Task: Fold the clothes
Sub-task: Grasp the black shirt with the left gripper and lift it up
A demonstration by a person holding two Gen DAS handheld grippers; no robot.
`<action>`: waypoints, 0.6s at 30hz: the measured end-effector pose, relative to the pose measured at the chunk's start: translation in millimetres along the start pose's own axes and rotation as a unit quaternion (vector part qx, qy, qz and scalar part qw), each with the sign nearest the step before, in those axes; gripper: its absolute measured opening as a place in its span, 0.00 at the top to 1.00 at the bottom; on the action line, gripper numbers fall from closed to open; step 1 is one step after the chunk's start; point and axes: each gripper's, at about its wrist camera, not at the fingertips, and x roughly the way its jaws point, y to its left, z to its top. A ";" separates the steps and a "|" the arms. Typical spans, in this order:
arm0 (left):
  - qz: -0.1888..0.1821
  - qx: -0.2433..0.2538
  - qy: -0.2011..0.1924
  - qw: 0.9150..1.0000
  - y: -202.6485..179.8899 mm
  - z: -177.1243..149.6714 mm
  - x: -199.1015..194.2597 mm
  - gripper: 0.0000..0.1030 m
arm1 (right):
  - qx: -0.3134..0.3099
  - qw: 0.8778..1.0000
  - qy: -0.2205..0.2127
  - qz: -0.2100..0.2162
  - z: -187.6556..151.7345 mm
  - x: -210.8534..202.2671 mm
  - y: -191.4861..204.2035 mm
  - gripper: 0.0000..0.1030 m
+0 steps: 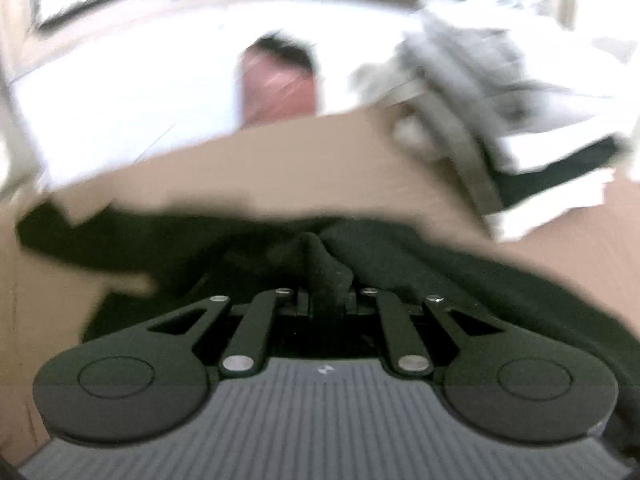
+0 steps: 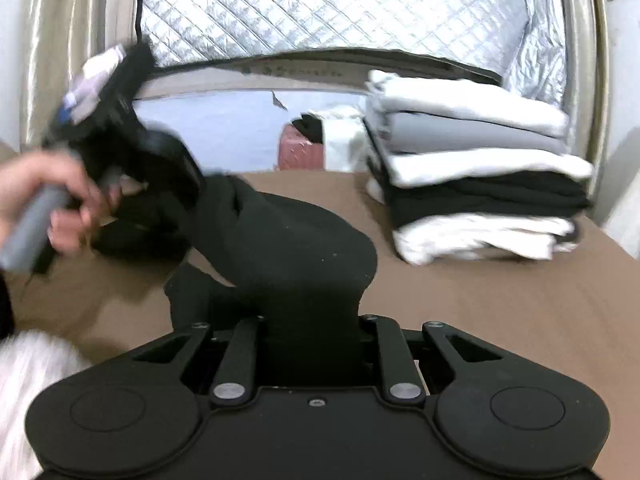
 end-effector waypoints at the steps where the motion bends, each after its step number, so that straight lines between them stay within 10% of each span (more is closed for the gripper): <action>1: -0.021 0.002 -0.014 1.000 -13.9 2.5 -18.0 0.91 | 0.005 1.000 0.009 0.001 -3.7 -19.1 -12.4 0.80; 5: -0.091 0.021 -0.118 0.989 -77.2 14.9 -103.6 0.91 | 0.058 0.998 0.007 0.007 -18.9 -105.3 -63.9 0.80; 8: -0.209 0.032 -0.143 0.967 -130.7 28.0 -131.5 0.91 | 0.080 0.996 0.001 -0.034 -33.8 -168.2 -94.1 0.80; 10: -0.232 0.060 -0.134 0.962 -176.4 25.1 -125.3 0.90 | 0.067 0.993 0.007 -0.099 -47.7 -193.8 -110.8 0.71; 12: -0.233 0.114 -0.129 0.957 -218.2 7.5 -102.8 0.84 | 0.081 0.982 0.036 -0.169 -70.7 -208.6 -139.3 0.20; 15: -0.227 0.173 -0.084 0.955 -258.6 -46.0 -51.9 0.82 | 0.179 0.946 0.096 -0.253 -121.4 -212.6 -191.6 0.21; 18: -0.223 0.169 0.021 0.960 -258.6 -83.1 -11.3 0.85 | 0.245 0.931 0.114 -0.246 -160.2 -216.6 -222.3 0.24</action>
